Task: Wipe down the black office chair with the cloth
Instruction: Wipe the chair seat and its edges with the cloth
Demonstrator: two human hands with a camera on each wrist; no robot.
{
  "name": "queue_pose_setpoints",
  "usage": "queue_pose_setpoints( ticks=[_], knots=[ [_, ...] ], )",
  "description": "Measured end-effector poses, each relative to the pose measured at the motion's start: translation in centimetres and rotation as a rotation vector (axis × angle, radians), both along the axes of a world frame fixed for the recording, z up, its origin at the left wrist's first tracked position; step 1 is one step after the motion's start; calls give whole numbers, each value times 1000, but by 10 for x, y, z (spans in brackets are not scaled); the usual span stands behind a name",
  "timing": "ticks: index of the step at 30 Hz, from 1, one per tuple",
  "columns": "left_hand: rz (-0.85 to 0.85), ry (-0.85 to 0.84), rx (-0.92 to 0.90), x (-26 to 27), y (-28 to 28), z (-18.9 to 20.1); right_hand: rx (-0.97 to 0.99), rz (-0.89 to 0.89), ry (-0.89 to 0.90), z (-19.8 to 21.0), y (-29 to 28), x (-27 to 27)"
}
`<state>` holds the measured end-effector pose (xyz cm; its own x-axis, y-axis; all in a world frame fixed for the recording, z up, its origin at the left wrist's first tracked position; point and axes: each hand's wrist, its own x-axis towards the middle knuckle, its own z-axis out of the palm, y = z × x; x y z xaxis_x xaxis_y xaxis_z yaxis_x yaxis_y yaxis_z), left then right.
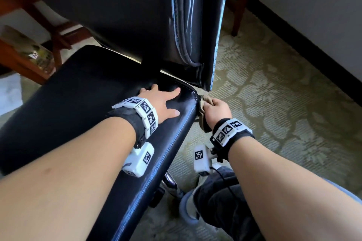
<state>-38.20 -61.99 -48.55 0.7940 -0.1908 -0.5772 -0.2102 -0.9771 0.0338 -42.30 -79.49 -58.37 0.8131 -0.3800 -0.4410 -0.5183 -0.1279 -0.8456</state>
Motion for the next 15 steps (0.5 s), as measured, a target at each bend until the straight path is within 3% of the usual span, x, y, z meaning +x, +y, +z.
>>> queue_pose_setpoints(
  ticks=[3,7,15],
  knots=[
    [12,7,4,3,-1,1,-15,-27,-54,8,7,-3],
    [29,-3,4,5,-3,2,-96,6,-271,29,7,-3],
    [29,3,-3,8,0,0,-394,268,-310,22,-1,5]
  ],
)
